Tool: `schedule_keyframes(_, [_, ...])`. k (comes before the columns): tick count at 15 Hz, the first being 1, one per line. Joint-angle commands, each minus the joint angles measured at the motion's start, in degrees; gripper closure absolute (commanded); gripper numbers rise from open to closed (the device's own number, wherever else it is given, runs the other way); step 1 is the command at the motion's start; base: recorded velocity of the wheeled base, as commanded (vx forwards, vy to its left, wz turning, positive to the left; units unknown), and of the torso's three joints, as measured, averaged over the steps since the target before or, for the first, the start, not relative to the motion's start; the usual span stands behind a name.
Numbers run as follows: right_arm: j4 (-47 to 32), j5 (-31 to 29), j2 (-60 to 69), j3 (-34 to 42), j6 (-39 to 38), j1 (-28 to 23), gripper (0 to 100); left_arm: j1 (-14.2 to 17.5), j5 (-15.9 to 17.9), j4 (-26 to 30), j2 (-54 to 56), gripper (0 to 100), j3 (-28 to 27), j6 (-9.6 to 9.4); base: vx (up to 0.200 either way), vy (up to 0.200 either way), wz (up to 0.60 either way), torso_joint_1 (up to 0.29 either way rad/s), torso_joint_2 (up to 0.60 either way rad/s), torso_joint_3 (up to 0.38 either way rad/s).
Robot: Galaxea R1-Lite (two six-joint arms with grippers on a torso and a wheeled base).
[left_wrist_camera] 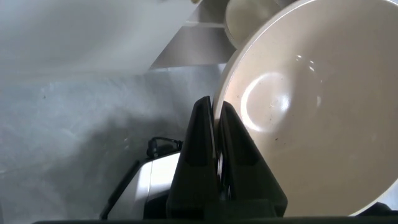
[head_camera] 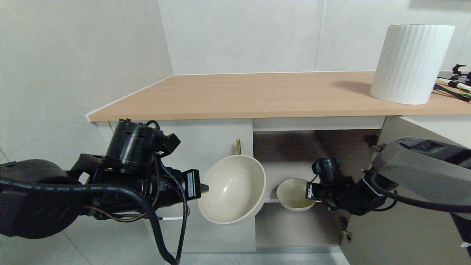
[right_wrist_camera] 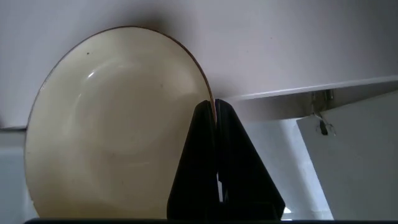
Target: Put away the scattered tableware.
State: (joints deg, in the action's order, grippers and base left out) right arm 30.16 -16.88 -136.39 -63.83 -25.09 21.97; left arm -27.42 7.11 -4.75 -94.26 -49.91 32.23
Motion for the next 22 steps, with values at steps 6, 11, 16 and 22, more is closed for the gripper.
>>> schedule_keyframes(6, [-2.21, -4.74, -10.3, -12.28, -0.22, -2.98, 100, -0.01, -0.08, 0.01, -2.16, 100, -0.1, 0.02, 0.0, 0.0, 0.0, 0.0, 0.0, 0.0])
schedule_keyframes(11, [-3.79, -5.97, -14.17, -20.02, -1.1, -4.13, 100, -0.01, -0.16, -0.08, -3.21, 100, -0.19, 0.11, 0.0, 0.0, 0.0, 0.0, 0.0, 0.0])
schedule_keyframes(16, [-6.96, -6.06, -15.31, -23.88, -1.45, -4.21, 100, -0.01, -0.25, -0.17, -3.74, 100, -0.28, 0.11, 0.0, 0.0, 0.0, 0.0, 0.0, 0.0])
schedule_keyframes(22, [-8.71, -6.23, -16.19, -27.4, -2.77, -4.74, 100, -0.01, -0.25, -0.17, -3.74, 100, -0.28, 0.11, 0.0, 0.0, 0.0, 0.0, 0.0, 0.0])
